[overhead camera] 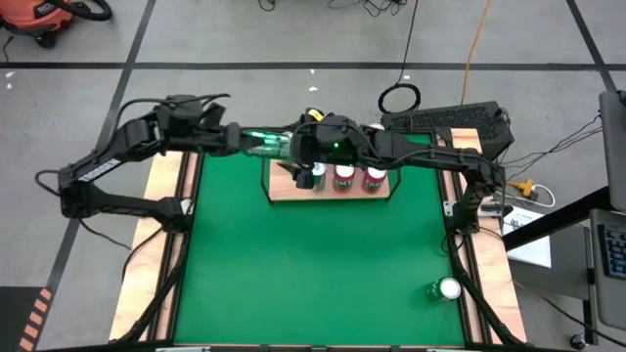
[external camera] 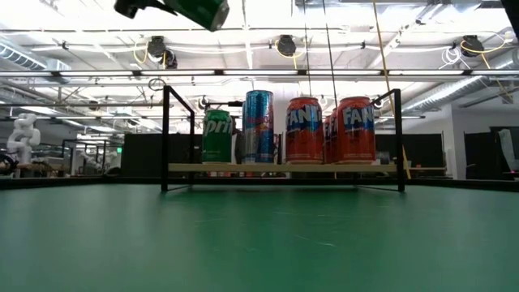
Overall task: Place canned beverage on shelf
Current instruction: Put the green soda can on the shelf aligned with the other green soda can on the shelf
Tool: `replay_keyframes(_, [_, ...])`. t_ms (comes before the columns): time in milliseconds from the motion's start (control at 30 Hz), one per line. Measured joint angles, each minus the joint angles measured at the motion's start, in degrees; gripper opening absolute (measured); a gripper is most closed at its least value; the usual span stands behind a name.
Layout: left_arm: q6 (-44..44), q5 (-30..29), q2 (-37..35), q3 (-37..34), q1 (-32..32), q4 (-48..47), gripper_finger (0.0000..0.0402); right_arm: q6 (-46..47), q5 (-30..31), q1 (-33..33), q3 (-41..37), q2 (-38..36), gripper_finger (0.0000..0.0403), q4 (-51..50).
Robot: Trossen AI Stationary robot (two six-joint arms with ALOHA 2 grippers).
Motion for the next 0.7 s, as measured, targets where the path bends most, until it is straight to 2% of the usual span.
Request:
replay_keyframes(100, [-0.06, 0.02, 1.99, 0.00, -0.63, 3.25, 0.0286, -0.08, -0.67, -0.51, 0.02, 0.64, 0.0400, -2.20])
replay_keyframes(300, [-1.52, 0.04, 5.44, 0.00, -1.15, 6.67, 0.0288, -1.67, 4.23, -1.22, 0.00, 0.80, 0.0393, -4.22])
replay_keyframes(600, [-2.57, -0.09, 8.16, 0.00, -1.48, 7.44, 0.0289, -2.15, 3.92, -1.56, 0.04, 0.86, 0.0297, -8.51])
replay_keyframes(700, [-2.54, 0.53, 8.27, -0.07, -1.46, 7.47, 0.0290, -0.73, 3.94, -1.56, 0.04, 0.86, 0.0278, -9.08])
